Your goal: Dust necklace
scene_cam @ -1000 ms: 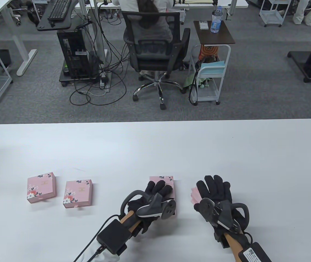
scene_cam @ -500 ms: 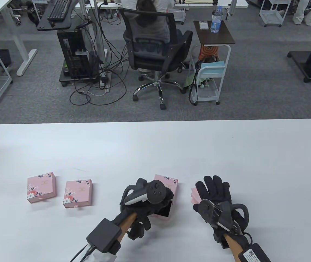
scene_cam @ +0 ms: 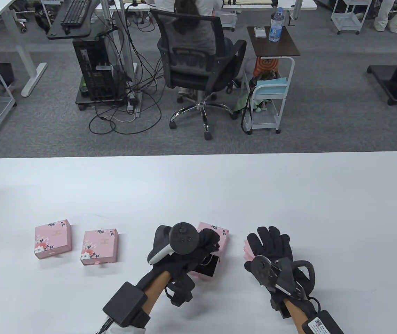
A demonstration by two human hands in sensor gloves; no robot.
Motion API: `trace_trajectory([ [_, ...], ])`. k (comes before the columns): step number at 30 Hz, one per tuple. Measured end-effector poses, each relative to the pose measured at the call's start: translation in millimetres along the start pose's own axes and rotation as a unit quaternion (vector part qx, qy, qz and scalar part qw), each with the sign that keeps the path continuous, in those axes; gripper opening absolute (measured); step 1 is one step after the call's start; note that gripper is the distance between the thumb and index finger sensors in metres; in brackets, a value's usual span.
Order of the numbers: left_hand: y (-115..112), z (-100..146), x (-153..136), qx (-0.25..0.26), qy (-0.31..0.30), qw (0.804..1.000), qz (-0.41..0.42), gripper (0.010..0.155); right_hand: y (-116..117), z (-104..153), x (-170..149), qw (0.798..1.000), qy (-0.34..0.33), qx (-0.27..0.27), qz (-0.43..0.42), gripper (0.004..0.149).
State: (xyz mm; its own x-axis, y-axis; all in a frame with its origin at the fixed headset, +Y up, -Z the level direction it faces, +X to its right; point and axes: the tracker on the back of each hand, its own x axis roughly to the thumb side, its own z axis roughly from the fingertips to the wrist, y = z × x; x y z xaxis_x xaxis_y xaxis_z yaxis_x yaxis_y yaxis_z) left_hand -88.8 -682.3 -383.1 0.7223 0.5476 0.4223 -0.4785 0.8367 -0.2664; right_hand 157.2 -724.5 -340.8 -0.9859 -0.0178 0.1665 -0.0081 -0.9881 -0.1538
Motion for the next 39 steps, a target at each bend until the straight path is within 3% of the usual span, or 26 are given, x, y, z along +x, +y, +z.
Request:
trace_trajectory([
  [10,53.4,31.6,27.3,0.129,-0.028,0.991,-0.009,0.046,-0.4,-2.0,-5.6,0.999,0.035,0.005,-0.016,0.074],
  [19,88.3,54.8,44.6,0.195,-0.042,0.98,-0.004,0.046,21.4,-27.5,-23.8,0.981,0.139,0.126,-0.058,0.068],
  [26,87.1,75.0,44.8,0.215,-0.051,0.975,0.032,0.046,48.1,-48.2,-22.7,0.945,0.242,0.201,-0.087,0.056],
  [31,84.5,88.7,39.7,0.221,-0.052,0.973,0.039,0.046,56.2,-53.3,-7.0,0.946,0.253,0.203,-0.031,0.056],
  [34,84.8,95.9,35.8,0.22,-0.052,0.974,0.031,0.046,46.0,-52.4,-1.3,0.958,0.247,0.141,-0.015,0.04],
  [39,88.9,102.1,32.0,0.231,-0.051,0.971,0.034,0.046,14.7,-46.4,5.7,0.966,0.216,0.069,-0.125,0.04],
])
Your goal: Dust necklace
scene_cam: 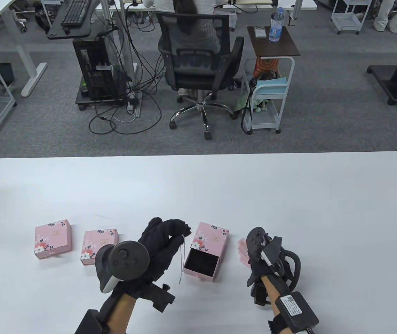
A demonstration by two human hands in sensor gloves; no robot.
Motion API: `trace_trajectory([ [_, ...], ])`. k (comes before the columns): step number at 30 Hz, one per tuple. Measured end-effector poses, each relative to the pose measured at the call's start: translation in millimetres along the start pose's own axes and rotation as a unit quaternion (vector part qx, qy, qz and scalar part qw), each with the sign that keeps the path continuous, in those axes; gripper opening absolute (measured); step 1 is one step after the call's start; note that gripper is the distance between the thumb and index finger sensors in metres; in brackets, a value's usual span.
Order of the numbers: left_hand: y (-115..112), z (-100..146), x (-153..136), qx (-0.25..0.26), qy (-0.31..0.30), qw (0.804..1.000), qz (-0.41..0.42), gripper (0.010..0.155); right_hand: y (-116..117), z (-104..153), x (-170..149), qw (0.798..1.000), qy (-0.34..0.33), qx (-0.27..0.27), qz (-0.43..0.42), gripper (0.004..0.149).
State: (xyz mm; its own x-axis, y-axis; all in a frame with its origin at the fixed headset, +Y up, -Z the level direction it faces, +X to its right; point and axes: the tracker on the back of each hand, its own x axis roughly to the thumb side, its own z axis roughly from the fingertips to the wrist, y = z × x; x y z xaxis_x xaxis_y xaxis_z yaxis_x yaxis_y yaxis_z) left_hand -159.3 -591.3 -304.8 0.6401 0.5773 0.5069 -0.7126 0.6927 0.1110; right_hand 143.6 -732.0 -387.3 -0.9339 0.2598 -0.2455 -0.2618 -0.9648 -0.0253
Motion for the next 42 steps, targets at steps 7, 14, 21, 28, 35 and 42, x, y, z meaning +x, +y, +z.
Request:
trace_trajectory([
  [7,-4.6,0.4,0.2,0.008,0.003,1.0,-0.019,0.046,-45.4,28.4,25.2,0.967,-0.118,-0.064,-0.215,0.04],
  [14,-9.5,-0.4,0.9,0.001,0.007,1.0,-0.023,0.046,-48.5,54.7,50.6,0.862,-0.197,0.029,-0.465,0.04],
  [21,-11.3,1.4,4.8,-0.011,0.002,1.0,-0.015,0.046,-25.3,66.5,68.2,0.696,-0.249,0.162,-0.653,0.04],
  [28,-12.8,2.4,7.2,-0.012,0.001,1.0,-0.017,0.046,-11.7,80.8,83.0,0.672,-0.268,0.216,-0.655,0.041],
  [35,-14.3,3.1,8.4,-0.017,-0.001,1.0,-0.011,0.046,-5.2,87.2,89.7,0.665,-0.284,0.228,-0.652,0.045],
  [42,-17.6,2.8,9.2,-0.029,-0.001,1.0,-0.012,0.046,-3.8,88.2,90.6,0.685,-0.297,0.213,-0.631,0.061],
])
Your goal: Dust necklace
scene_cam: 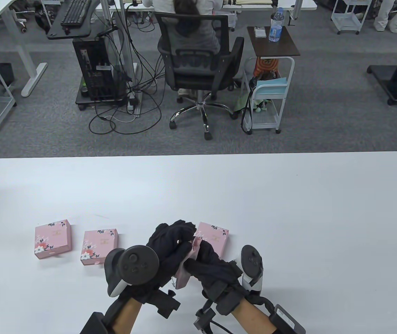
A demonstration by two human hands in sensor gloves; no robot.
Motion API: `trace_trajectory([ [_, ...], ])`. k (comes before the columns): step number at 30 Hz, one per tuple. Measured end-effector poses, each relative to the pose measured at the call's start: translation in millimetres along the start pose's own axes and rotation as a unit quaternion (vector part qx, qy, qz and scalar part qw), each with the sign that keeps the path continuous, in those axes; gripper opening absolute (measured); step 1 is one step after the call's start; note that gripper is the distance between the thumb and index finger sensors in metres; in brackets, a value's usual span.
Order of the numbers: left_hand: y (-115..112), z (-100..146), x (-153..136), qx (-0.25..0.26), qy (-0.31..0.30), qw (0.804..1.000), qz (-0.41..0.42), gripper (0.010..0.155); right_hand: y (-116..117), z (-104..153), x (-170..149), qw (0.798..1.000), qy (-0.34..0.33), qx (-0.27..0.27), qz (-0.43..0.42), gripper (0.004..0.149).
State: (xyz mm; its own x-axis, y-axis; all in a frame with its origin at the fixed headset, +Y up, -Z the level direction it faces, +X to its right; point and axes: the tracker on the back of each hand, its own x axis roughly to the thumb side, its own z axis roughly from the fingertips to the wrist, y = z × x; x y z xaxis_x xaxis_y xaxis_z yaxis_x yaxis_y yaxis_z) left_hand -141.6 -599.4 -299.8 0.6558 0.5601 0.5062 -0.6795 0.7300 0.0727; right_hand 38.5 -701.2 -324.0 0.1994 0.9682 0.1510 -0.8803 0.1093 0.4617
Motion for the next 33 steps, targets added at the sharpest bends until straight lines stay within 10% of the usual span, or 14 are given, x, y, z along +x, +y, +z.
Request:
trace_trajectory([
  [8,5.3,4.1,8.5,0.01,-0.018,1.0,0.008,0.046,-5.7,0.9,-4.9,0.999,-0.021,-0.017,0.033,0.041],
  [33,6.9,2.3,4.5,0.01,-0.006,1.0,0.009,0.046,0.8,0.3,-16.9,0.997,-0.034,0.025,0.062,0.05],
])
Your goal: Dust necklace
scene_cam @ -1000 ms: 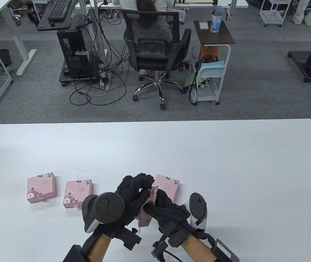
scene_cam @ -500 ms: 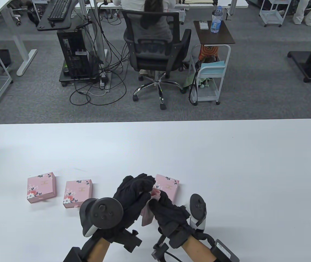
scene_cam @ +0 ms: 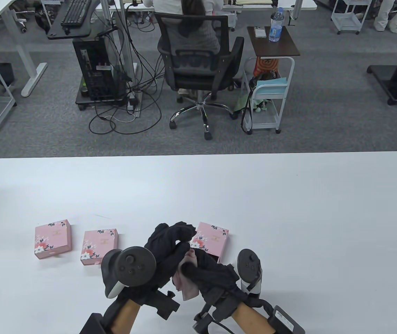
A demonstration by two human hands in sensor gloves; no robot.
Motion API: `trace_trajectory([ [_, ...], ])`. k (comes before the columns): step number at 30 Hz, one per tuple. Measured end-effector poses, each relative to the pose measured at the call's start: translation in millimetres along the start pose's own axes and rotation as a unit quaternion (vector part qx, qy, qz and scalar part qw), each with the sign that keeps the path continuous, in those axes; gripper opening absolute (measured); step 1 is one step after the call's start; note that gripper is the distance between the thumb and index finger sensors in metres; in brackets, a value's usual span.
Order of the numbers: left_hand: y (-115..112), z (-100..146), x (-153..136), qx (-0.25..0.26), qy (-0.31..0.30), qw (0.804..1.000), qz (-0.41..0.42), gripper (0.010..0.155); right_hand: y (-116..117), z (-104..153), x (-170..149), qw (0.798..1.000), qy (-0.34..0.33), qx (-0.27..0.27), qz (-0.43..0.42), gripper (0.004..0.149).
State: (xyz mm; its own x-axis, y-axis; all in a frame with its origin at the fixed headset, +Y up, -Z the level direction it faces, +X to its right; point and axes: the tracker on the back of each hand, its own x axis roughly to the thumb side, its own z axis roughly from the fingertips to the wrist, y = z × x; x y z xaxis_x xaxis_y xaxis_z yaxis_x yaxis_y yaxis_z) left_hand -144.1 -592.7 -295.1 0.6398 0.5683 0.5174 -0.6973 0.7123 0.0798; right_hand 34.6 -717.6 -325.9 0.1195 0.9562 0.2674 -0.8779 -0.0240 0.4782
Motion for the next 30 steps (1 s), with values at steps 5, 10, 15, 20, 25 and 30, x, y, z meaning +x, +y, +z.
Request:
trace_trajectory([
  [5,3.9,-0.1,-3.1,0.01,0.007,1.0,0.009,0.046,0.7,1.0,7.0,0.999,0.005,-0.004,0.045,0.057],
  [10,7.7,0.2,-6.7,0.018,0.014,1.0,0.018,0.046,0.4,1.8,4.3,0.998,0.016,-0.008,0.059,0.048],
  [15,11.6,0.9,-8.6,0.024,0.018,0.999,0.026,0.046,3.4,2.2,5.9,0.997,0.017,0.007,0.073,0.045],
  [20,15.2,1.3,-11.8,0.026,0.025,0.999,0.038,0.046,7.1,2.5,8.4,0.993,0.016,0.019,0.113,0.06],
  [25,17.2,1.6,-14.4,0.028,0.032,0.998,0.049,0.046,9.7,3.6,5.2,0.992,0.025,0.027,0.12,0.05],
  [30,19.7,2.0,-15.2,0.034,0.033,0.997,0.053,0.046,13.1,4.8,1.5,0.988,0.038,0.036,0.143,0.046],
])
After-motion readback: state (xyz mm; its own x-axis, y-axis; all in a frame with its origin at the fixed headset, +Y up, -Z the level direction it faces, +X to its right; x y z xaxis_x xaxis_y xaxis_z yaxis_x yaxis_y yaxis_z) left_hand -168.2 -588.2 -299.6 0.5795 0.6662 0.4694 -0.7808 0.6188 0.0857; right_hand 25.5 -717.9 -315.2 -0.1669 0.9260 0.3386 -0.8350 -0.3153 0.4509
